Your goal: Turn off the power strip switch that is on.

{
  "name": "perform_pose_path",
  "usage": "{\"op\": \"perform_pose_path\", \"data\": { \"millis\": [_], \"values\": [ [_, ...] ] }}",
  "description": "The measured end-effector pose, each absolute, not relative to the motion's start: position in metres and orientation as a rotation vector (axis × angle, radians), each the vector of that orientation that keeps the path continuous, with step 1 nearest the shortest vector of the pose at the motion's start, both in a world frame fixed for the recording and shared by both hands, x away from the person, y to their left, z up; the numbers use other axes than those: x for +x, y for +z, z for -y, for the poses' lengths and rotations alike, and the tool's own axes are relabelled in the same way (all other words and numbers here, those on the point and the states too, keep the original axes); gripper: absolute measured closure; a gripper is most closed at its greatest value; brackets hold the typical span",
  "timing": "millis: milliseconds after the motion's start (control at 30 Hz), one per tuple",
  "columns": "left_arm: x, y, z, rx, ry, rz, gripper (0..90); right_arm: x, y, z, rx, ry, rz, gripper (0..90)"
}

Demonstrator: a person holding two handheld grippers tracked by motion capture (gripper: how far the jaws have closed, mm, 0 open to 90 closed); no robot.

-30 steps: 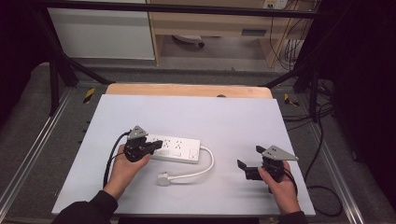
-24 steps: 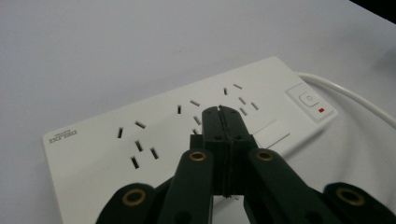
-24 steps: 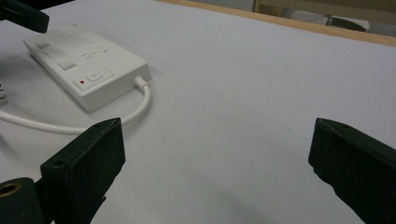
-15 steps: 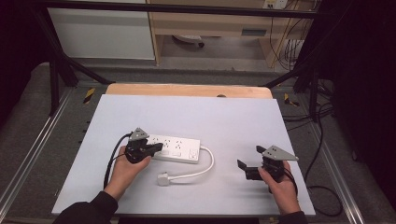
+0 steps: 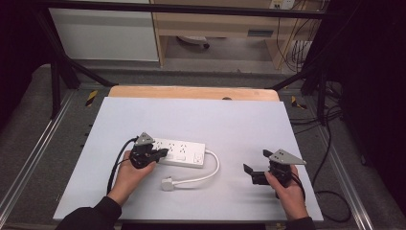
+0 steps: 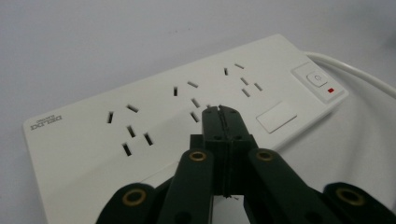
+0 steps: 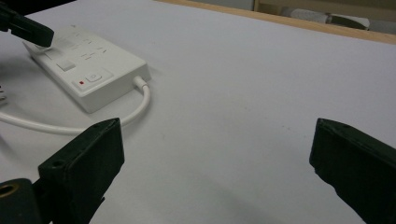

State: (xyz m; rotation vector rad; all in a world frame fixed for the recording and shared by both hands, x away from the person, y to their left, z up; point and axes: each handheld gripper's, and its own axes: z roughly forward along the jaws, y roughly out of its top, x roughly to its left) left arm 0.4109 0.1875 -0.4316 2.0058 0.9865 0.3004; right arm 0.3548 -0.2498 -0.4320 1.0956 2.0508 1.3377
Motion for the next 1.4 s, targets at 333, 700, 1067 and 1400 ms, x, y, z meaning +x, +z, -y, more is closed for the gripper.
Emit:
{"op": "perform_pose_path", "data": {
  "millis": [333, 700, 1067, 1400],
  "values": [
    [0.4118, -0.4337, -0.1850, 2.016, 0.303, -0.986, 89.8, 0.3549, -0.4320, 0.2502, 1.102, 1.342, -2.053, 3.4],
    [0.4126, -0.4344, -0.1856, 2.017, 0.308, -0.986, 89.8, 0.3549, -0.4321, 0.2502, 1.102, 1.341, -2.054, 3.4],
    [0.4120, -0.4351, -0.1849, 2.017, 0.310, -0.978, 89.9, 0.3548, -0.4320, 0.2500, 1.100, 1.342, -2.055, 3.4],
    [0.4116, -0.4367, -0.1857, 2.008, 0.304, -0.970, 90.0, 0.3548, -0.4321, 0.2498, 1.098, 1.340, -2.056, 3.4]
  ]
}}
